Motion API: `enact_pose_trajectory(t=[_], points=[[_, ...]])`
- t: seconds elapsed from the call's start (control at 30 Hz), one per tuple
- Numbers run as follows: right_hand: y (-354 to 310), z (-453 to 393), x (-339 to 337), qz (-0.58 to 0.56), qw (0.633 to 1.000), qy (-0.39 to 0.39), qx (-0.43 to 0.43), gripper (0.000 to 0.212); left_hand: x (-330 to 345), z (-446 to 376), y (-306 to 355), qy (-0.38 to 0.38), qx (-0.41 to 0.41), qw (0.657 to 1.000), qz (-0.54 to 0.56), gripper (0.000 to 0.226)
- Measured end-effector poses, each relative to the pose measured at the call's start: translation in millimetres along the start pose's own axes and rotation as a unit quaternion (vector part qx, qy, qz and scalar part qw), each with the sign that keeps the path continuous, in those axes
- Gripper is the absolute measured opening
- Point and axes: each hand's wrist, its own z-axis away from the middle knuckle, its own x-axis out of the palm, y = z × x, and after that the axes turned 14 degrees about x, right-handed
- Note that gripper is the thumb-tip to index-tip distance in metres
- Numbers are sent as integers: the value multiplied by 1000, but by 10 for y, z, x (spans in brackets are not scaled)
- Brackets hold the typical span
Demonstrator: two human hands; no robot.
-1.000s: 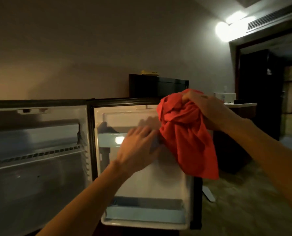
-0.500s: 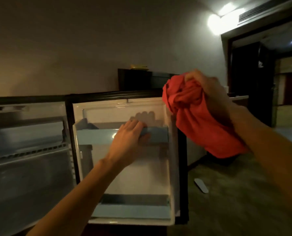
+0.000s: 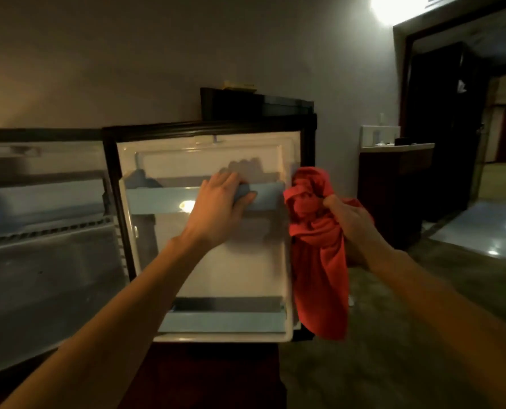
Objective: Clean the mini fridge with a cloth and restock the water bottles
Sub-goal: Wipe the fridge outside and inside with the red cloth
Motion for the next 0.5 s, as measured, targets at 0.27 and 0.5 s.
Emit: enact_pose_trajectory(t=[0.27, 0.5], points=[[502, 163, -221, 131, 990, -51, -17, 14, 41, -35, 9, 12, -3, 1000, -8, 17], [-721, -308, 33, 141, 973, -108, -149, 16, 65, -44, -34, 19, 10, 1000, -21, 20]])
